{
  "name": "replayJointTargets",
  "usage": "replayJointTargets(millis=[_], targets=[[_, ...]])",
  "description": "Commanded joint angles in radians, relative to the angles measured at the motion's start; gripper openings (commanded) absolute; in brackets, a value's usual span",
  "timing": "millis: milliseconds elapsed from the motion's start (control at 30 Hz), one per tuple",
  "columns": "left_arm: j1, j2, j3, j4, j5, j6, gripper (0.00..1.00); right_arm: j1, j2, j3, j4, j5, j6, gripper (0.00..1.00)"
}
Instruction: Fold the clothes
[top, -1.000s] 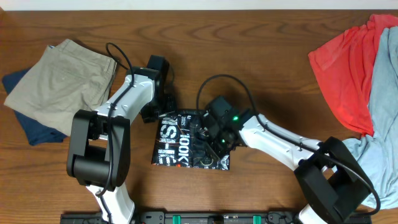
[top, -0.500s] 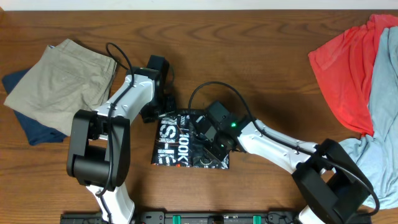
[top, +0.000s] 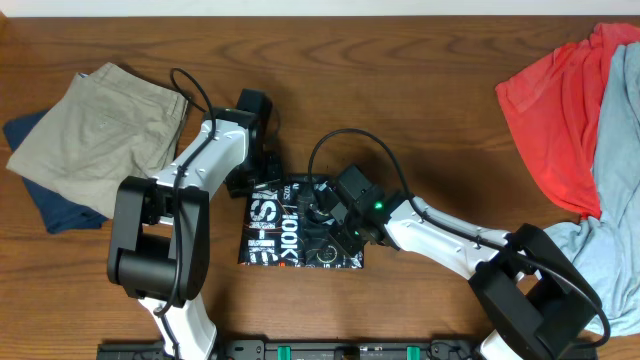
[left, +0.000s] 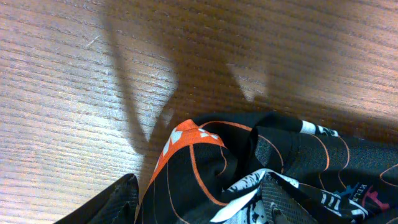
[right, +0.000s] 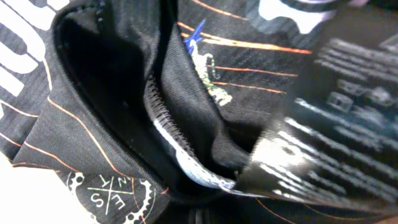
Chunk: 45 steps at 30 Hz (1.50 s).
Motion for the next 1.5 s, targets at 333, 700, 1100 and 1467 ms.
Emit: replayJointTargets(millis=[333,700,1100,1467], targets=[[0.000,0.016,-0.007,-0.010,-0.012,0.018,0.65,-0.053,-0.177,-0.022,-0.128,-0.001,0.057,0.01],[0.000,0.016,-0.007,-0.014,-0.012,0.018,0.65,-0.097,-0.302,-0.023,-0.260,-0.002,0.070,0.13],[0.000,0.016,-0.007,-0.021,-0.012,0.017,0.65,-0.095,-0.298,-0.025,-0.097,-0.178,0.069,0.43],[0.000,0.016,-0.007,-0.028,-0.012,0.017,0.65,-0.016,-0.153,-0.025,-0.040,-0.174,0.069,0.38]])
